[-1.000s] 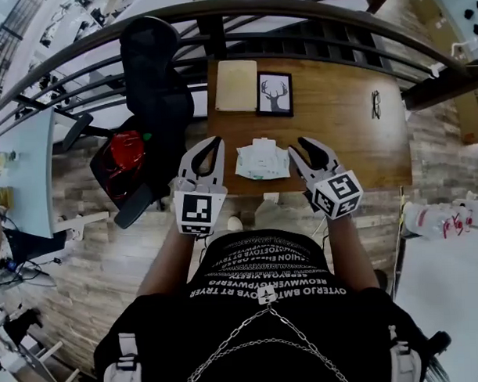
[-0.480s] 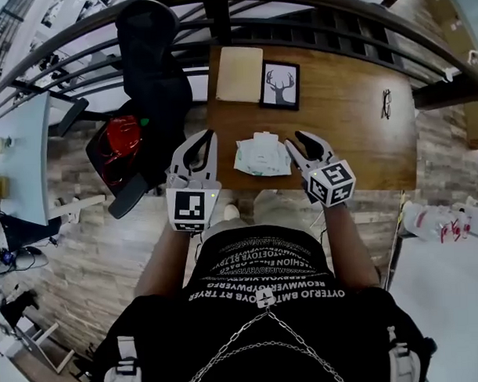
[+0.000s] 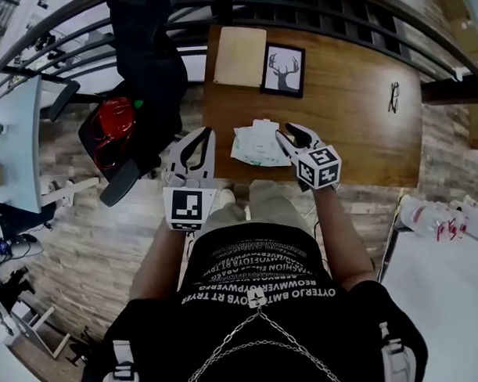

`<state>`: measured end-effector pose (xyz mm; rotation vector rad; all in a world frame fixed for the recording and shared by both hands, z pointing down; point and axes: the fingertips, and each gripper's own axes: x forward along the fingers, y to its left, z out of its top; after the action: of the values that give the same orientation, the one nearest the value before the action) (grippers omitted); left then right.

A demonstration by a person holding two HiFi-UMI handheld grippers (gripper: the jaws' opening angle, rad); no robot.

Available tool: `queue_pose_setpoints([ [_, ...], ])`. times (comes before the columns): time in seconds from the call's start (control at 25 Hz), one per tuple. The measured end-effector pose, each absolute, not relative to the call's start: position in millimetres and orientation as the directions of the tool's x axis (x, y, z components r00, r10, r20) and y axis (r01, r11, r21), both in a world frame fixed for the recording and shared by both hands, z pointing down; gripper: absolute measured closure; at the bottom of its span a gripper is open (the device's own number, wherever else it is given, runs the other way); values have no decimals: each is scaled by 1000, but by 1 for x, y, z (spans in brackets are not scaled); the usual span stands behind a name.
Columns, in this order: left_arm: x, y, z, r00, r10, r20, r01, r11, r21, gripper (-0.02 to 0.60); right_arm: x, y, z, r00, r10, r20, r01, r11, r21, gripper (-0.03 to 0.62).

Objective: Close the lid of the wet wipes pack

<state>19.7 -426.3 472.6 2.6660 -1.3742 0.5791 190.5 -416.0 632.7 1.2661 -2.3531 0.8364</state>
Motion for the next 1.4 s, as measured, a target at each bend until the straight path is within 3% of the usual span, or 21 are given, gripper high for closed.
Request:
queue_pose_setpoints([
  [1.12,6,-397,534,480,-717,505,-809,-585,-61,553,192,-425,778,-500,-450,740,-862,338,-378,352],
  [1.4,6,-385,534,484,-708,514,-805,-591,-56,553,187,-425,774,-538,-394,745,-830,402,-387,402],
])
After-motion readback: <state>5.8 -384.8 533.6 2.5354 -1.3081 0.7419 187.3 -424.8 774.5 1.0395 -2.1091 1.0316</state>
